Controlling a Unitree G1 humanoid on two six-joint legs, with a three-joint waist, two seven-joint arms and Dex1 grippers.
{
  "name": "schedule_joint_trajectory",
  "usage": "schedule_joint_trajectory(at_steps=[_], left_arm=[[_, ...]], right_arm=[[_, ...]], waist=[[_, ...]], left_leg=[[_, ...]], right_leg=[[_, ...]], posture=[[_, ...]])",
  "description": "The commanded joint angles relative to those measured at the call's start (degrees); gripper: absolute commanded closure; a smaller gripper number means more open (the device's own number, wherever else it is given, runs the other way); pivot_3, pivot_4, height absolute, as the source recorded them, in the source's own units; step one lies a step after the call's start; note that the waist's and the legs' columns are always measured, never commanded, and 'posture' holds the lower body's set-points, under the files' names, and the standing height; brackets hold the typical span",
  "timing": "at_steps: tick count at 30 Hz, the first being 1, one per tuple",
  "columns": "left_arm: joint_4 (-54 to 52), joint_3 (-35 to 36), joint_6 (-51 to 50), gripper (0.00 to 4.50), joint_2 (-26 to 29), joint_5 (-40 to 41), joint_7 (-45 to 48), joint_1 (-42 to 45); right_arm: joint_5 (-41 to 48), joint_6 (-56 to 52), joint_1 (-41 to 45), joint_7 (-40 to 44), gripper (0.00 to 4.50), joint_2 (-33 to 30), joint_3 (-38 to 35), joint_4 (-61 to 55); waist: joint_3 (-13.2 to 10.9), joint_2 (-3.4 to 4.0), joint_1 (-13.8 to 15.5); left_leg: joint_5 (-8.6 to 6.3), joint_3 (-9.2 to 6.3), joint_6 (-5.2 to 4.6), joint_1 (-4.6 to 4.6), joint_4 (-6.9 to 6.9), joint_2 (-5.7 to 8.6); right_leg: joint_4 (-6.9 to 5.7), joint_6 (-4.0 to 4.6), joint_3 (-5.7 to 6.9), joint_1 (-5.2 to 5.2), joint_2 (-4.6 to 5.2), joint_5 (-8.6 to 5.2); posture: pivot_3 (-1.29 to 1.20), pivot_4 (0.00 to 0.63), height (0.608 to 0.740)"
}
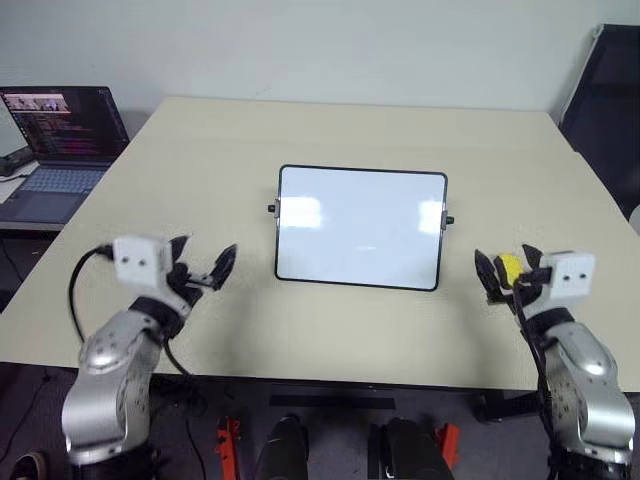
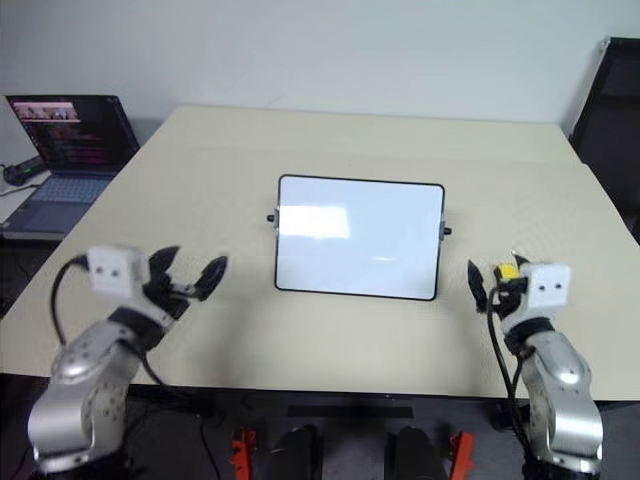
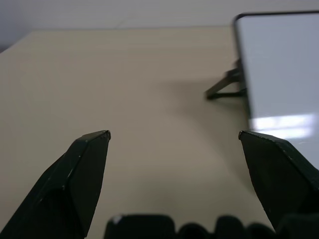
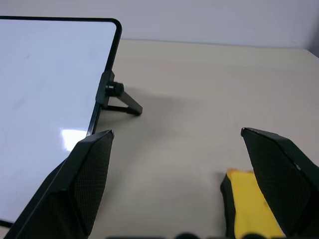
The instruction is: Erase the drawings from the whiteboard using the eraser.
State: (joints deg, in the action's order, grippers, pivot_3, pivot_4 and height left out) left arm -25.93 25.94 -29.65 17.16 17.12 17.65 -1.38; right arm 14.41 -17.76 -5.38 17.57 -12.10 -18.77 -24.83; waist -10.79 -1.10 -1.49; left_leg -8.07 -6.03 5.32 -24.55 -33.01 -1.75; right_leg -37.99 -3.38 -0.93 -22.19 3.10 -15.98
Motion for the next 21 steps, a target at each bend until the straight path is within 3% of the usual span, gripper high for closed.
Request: schedule_joint_trajectory(at_steps=[1,11,21], left_arm=[[-2.43,1.72,2.05,0.00,-1.07,-2.36,-5.49,-1.29],[-8.96,-1.01,0.40,0.00,-2.93,-7.09,-13.73,-5.51],[-10.27,-1.83,-1.16,0.00,-2.55,-7.31,-14.18,-8.54]], right_arm=[[0.61,4.03,-3.06,-0.34,0.03,0.64,-0.69,-1.75],[2.50,8.47,-4.29,3.03,0.03,-3.14,-2.76,5.75],[4.04,4.03,-5.02,3.45,0.03,-6.59,-1.63,2.01]], waist=[[0.01,-0.01,0.05],[0.06,-0.08,-0.06],[0.08,-0.08,-0.05]], left_leg=[[0.00,0.01,0.00,0.00,0.00,0.00],[0.00,0.06,0.01,-0.02,-0.01,-0.01],[-0.01,0.08,0.02,-0.04,-0.03,-0.01]], right_leg=[[0.00,0.00,-0.01,0.00,0.01,0.00],[0.05,0.06,-0.03,-0.02,0.01,0.02],[0.07,0.07,-0.03,-0.06,0.04,0.01]], posture=[[0.00,0.150,0.740],[0.00,0.150,0.740],[0.00,0.150,0.740]])
